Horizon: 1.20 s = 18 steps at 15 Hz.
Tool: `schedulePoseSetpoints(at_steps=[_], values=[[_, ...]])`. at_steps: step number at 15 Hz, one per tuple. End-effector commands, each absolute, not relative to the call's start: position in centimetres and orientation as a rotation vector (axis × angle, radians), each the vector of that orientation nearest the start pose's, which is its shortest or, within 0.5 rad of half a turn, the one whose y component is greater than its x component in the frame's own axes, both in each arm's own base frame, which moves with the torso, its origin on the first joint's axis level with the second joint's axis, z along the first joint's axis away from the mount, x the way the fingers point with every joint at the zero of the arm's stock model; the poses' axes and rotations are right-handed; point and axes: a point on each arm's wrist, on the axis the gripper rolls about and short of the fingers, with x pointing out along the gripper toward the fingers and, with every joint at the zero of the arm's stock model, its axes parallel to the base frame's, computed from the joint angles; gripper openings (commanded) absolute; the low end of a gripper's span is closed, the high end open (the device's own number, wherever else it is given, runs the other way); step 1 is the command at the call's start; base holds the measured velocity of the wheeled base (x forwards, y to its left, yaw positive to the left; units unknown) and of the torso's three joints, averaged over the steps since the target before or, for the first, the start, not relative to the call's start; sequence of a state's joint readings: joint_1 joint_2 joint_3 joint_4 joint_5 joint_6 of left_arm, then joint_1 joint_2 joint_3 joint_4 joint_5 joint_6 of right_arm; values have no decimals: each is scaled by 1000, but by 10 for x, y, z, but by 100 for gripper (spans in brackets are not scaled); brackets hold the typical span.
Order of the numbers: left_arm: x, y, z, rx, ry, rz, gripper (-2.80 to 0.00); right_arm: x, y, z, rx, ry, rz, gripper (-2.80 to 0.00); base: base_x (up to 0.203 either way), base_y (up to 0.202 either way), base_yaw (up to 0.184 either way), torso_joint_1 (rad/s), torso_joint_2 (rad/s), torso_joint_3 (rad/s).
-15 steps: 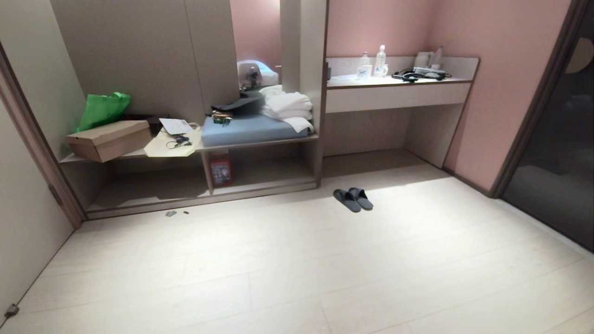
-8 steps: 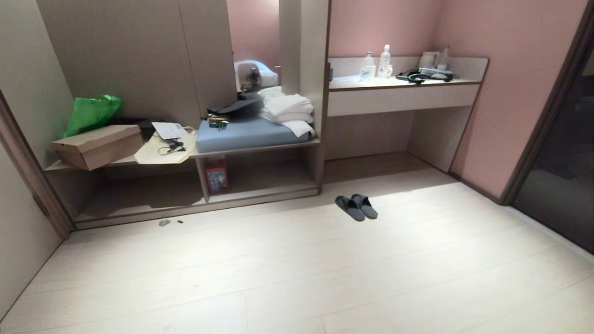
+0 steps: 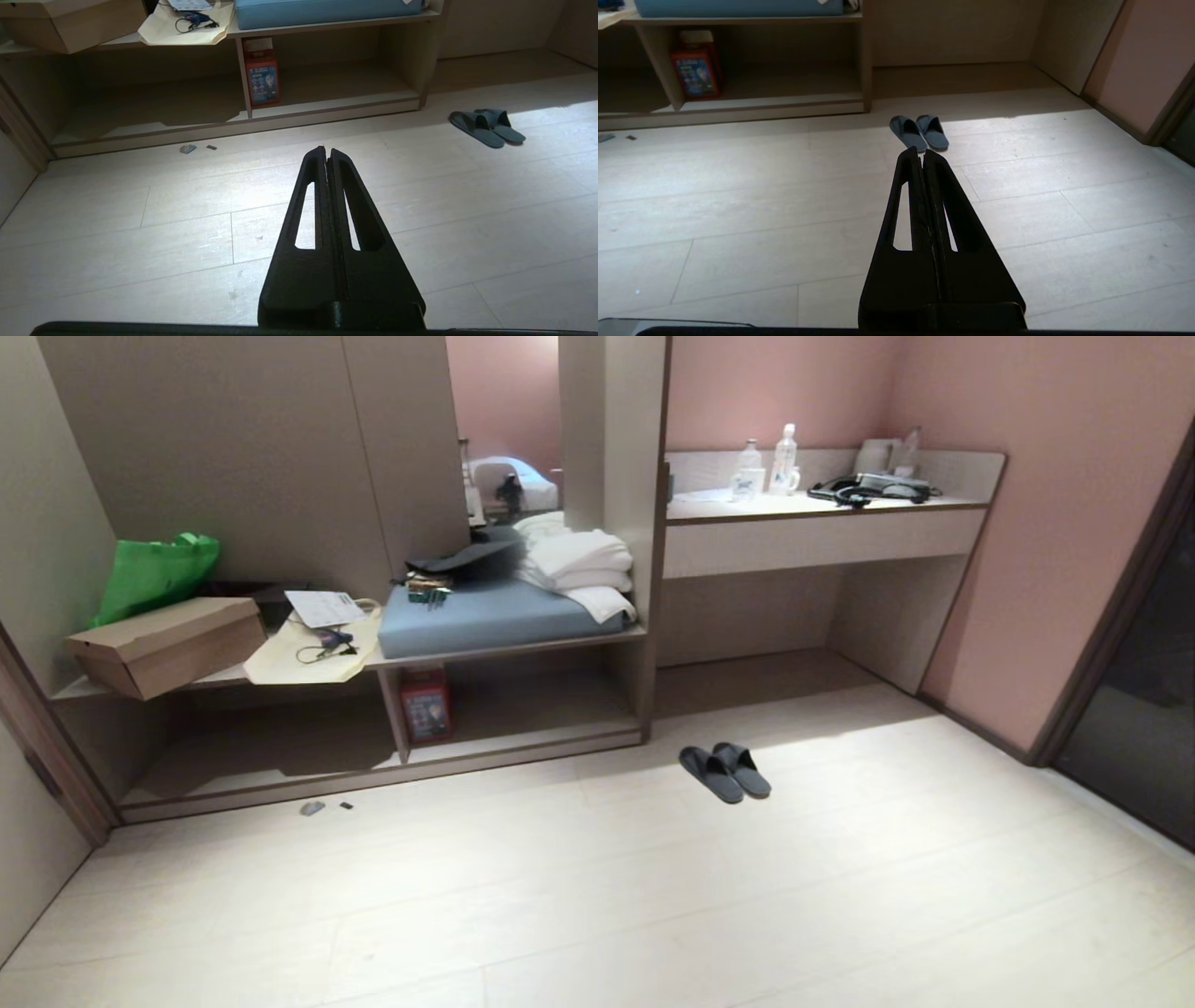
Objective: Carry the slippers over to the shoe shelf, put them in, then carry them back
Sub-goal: Pick up the slippers on the floor
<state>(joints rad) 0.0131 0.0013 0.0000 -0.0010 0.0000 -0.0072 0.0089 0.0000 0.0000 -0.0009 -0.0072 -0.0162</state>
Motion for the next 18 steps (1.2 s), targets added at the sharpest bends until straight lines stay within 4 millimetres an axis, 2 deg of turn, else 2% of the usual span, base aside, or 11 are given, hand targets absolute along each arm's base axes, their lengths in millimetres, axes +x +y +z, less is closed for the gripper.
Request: schedulePoseSetpoints(at_steps=[1, 18], values=[[-23, 0, 76, -9, 0, 14, -280, -23, 0, 76, -17, -1, 2, -280, 200, 0, 1, 7, 9, 2], [-23, 0, 76, -9, 0, 14, -280, -23, 0, 75, -9, 0, 2, -280, 196, 0, -1, 2, 1, 2]])
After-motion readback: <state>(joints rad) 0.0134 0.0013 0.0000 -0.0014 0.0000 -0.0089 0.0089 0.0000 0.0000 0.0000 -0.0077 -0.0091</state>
